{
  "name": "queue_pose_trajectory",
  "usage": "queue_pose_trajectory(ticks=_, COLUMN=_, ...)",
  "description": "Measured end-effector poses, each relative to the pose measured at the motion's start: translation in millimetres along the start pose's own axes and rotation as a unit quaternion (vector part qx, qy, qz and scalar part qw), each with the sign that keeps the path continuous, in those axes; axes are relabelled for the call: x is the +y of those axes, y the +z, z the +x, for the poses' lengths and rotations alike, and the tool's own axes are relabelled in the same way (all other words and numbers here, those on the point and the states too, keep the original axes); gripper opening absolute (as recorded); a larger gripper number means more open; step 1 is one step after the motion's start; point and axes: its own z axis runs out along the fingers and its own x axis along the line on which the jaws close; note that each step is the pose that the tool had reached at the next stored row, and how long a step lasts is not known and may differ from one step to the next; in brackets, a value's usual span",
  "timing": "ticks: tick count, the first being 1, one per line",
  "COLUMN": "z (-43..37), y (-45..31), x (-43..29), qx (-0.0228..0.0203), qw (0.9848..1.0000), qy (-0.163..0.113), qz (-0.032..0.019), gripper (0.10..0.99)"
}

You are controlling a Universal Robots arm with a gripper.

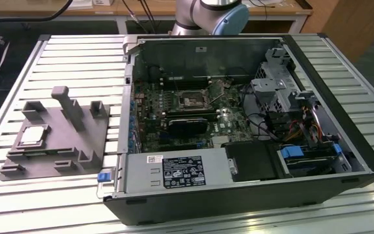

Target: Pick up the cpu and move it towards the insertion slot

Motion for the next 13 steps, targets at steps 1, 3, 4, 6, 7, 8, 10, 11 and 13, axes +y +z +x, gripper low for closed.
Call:
queue_pose_trajectory(ticks=1, z=0.4, y=0.7, x=-0.2, qx=0.0002, qw=1.0, qy=0.0, qz=0.0001, gripper=0.106)
queue_pose_trajectory(ticks=3, z=1.3, y=3.6, x=-0.4, qx=0.0001, qw=1.0, qy=0.0, qz=0.0, gripper=0.114)
queue_pose_trajectory(ticks=4, z=1.7, y=5.3, x=-0.5, qx=0.0002, qw=1.0, qy=0.0, qz=0.0, gripper=0.169)
queue_pose_trajectory(ticks=6, z=2.0, y=9.0, x=-0.6, qx=0.0003, qw=1.0, qy=0.0, qz=0.0, gripper=0.235)
queue_pose_trajectory(ticks=7, z=2.0, y=10.8, x=-0.7, qx=0.0005, qw=1.0, qy=0.0, qz=0.0, gripper=0.294)
queue_pose_trajectory(ticks=8, z=2.1, y=12.5, x=-0.8, qx=0.0008, qw=1.0, qy=0.0, qz=0.0001, gripper=0.294)
queue_pose_trajectory(ticks=10, z=2.1, y=16.2, x=-0.9, qx=0.001, qw=1.0, qy=0.0, qz=0.0, gripper=0.412)
queue_pose_trajectory(ticks=11, z=2.2, y=18.0, x=-1.0, qx=0.0011, qw=1.0, qy=0.0, qz=0.0, gripper=0.412)
queue_pose_trajectory(ticks=13, z=2.6, y=21.7, x=-1.4, qx=0.0011, qw=1.0, qy=0.0, qz=0.0, gripper=0.525)
